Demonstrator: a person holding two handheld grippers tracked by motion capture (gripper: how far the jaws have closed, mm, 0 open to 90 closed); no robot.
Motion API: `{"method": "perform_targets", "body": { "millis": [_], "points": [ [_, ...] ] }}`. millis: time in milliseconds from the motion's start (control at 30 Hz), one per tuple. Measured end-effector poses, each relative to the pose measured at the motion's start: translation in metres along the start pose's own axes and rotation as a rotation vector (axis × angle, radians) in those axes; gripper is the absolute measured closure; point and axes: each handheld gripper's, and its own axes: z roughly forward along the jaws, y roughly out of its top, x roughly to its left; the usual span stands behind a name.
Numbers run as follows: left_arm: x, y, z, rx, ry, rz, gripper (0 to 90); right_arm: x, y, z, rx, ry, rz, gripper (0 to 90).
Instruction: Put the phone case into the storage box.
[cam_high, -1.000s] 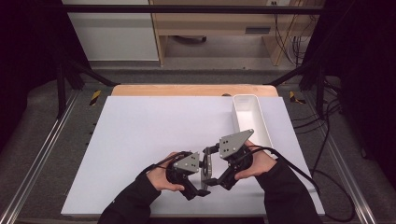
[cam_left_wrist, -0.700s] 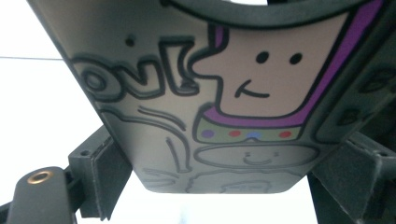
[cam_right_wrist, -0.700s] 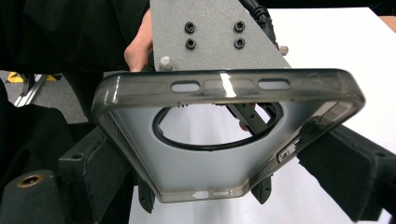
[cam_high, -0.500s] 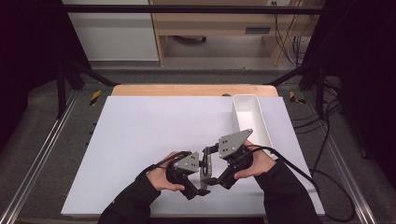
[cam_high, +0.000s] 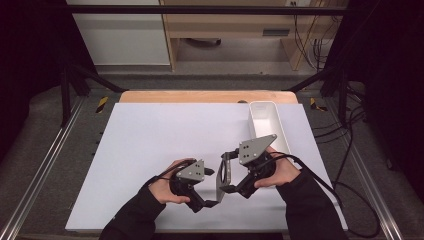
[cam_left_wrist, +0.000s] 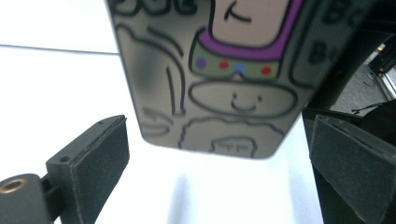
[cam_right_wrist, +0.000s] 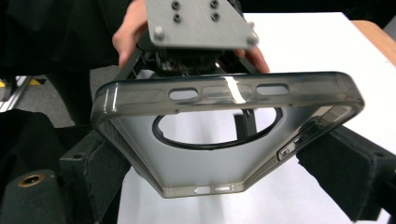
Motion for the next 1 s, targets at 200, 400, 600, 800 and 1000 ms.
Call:
{"method": "perform_targets", "body": {
  "millis": [200, 400, 600, 800, 1000],
  "points": [
    [0.003, -0.008, -0.016, -0.040, 0.063, -0.042, 4.5, -0.003, 0.001, -0.007, 0.004, -0.045, 0.020, 11.7],
    [0.005, -0.016, -0.031, -0.084, 0.135, -0.098, 4.3, -0.007, 0.000, -0.013, -0.001, -0.098, 0.045, 11.6],
    [0.005, -0.023, -0.047, -0.124, 0.196, -0.136, 4.4, -0.011, -0.003, -0.021, -0.021, -0.152, 0.075, 11.7],
    [0.004, -0.034, -0.062, -0.176, 0.255, -0.175, 4.0, -0.014, -0.004, -0.028, -0.047, -0.199, 0.105, 11.7],
    [0.004, -0.048, -0.078, -0.223, 0.321, -0.216, 3.8, -0.015, -0.004, -0.033, -0.063, -0.243, 0.126, 11.7]
  ]
}}
